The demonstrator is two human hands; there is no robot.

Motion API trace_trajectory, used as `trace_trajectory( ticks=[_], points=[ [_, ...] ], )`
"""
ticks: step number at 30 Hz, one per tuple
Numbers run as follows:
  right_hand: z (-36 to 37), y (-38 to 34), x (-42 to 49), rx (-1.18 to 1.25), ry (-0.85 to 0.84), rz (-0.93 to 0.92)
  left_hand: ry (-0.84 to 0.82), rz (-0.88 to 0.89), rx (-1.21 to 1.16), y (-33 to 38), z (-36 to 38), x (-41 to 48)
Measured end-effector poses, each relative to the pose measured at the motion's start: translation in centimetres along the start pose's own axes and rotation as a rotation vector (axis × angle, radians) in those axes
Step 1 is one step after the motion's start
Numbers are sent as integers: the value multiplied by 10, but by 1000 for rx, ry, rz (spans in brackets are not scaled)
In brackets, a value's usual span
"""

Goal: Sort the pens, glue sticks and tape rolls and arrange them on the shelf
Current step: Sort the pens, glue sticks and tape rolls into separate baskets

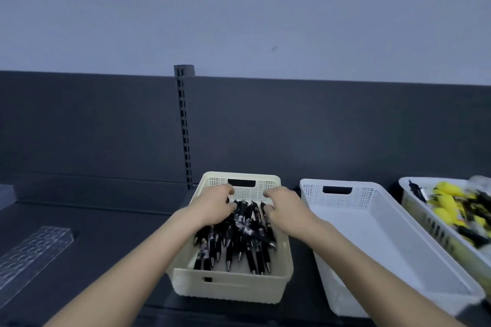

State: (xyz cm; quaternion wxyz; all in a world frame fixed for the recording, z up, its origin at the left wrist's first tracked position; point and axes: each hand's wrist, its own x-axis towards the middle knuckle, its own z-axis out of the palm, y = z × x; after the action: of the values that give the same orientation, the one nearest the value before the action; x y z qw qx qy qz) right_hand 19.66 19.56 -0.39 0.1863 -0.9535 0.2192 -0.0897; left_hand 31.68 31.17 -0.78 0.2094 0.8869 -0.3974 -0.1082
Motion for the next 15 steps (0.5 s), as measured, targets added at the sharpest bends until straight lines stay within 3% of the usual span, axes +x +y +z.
trace_trajectory(
  ticks=[8,15],
  points=[
    [-47,72,-49,-187,137,46,24,202,9,73,19,-6],
    [-95,169,-114,-150,206,144,51,355,-39,184,63,-8]
  ],
)
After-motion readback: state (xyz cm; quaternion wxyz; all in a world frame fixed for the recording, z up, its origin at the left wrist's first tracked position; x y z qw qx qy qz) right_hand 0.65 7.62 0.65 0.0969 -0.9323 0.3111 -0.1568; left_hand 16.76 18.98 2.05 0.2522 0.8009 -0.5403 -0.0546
